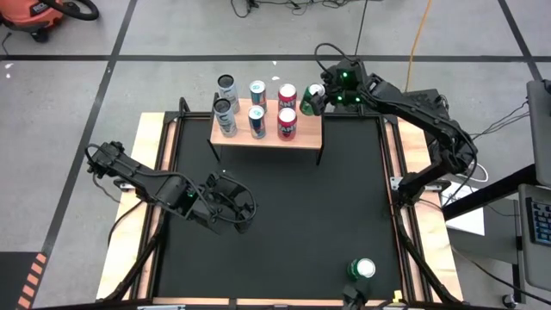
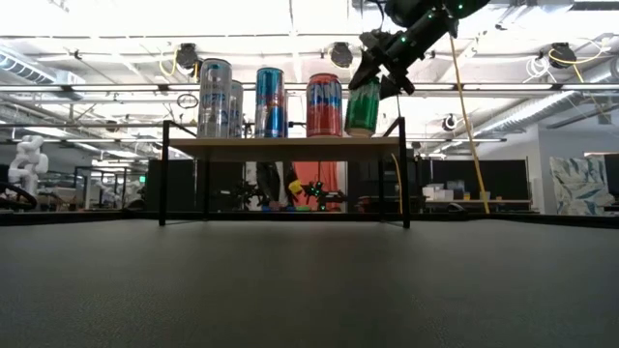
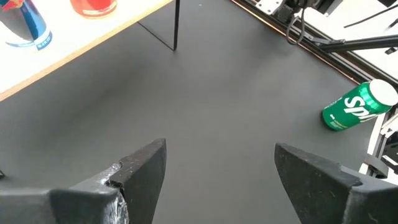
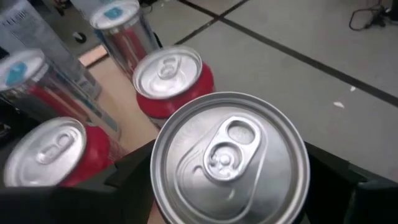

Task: Place canned beverage on shelf
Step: Put the left green soda can on the shelf, then put the green soda can, aligned with the other green soda can on the shelf

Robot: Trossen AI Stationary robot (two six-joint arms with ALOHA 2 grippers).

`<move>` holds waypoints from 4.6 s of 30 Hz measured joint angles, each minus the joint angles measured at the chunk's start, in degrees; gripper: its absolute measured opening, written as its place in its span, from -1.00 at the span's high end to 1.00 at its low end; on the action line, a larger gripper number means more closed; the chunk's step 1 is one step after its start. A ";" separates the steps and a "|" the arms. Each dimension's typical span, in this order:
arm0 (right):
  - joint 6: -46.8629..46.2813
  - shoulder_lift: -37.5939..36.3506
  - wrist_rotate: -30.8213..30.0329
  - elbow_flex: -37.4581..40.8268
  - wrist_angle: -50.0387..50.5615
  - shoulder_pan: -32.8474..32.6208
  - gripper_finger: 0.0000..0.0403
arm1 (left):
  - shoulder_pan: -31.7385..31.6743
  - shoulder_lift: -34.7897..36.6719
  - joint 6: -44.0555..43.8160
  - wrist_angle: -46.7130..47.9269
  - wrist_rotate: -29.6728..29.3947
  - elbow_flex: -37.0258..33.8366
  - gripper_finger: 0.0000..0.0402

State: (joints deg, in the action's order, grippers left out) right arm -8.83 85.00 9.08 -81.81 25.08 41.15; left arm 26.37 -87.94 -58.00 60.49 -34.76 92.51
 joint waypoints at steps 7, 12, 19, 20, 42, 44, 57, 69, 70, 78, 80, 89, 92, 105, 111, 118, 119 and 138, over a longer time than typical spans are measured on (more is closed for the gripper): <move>2.14 0.87 -0.02 -0.04 0.54 0.04 -0.43 | 0.00 0.00 0.32 0.04 0.03 0.00 -0.49; 3.74 1.98 -0.02 -0.19 1.13 0.04 -0.43 | 0.00 0.00 0.35 0.07 0.04 0.00 -0.49; 5.04 2.13 -0.04 -0.84 3.03 0.15 -0.43 | 0.00 0.00 0.28 0.04 0.09 0.00 -0.49; 5.21 2.13 -0.02 -0.84 3.35 0.15 -0.43 | 0.00 0.00 0.28 0.06 0.09 0.00 -0.49; 6.59 3.29 -0.20 -0.92 3.91 0.41 -0.43 | 0.00 0.00 -0.15 0.03 1.95 0.00 -0.49; 6.53 3.29 -0.07 -0.92 4.06 0.52 -0.43 | 0.00 0.00 -0.17 0.02 2.07 0.00 -0.49; 6.26 4.39 0.20 -0.99 3.32 0.54 -0.43 | 0.00 0.00 -0.13 0.04 2.10 0.00 -0.49; 5.35 4.54 0.22 -1.01 3.21 0.54 -0.48 | 0.00 0.00 -0.13 0.02 2.08 0.00 -0.49; 5.16 4.54 0.22 -1.01 3.23 0.54 -0.49 | 0.00 0.00 -0.13 0.02 2.08 0.00 -0.49; 5.19 4.58 0.20 -0.99 3.32 0.54 -0.56 | 0.00 0.00 -0.11 0.02 2.08 0.00 -0.49; 5.41 4.58 0.14 -0.97 3.31 0.54 -0.56 | 0.00 0.00 -0.11 0.02 2.08 0.00 -0.49; 5.45 4.64 -0.33 -0.88 2.54 0.54 -0.57 | 0.00 0.00 -0.13 0.04 2.08 0.00 -0.49; 5.45 4.64 -0.47 -0.88 2.54 0.54 -0.57 | 0.00 0.00 -0.15 0.02 2.08 0.00 -0.49; 5.47 4.64 -1.49 -0.84 2.70 0.54 -0.65 | 0.00 0.00 -0.15 0.04 2.08 0.00 -0.49; 5.39 4.67 -1.52 -0.84 2.69 0.54 -0.77 | 0.00 0.00 -0.16 0.02 2.08 0.00 -0.49; 5.35 4.67 -1.40 -0.85 1.71 0.54 -0.78 | 0.00 0.00 -0.17 0.02 2.89 0.00 -0.49; 5.23 4.67 -1.35 -0.94 1.76 0.54 -0.78 | 0.02 0.00 -0.17 0.02 2.95 0.00 -0.49; 4.65 4.64 -1.45 -7.91 4.26 0.54 -0.78 | 0.21 0.00 -0.15 0.02 3.08 0.00 -0.49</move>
State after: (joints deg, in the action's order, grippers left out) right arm -4.18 89.65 7.63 -89.73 29.34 41.69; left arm 26.58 -87.94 -58.15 60.51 -31.68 92.51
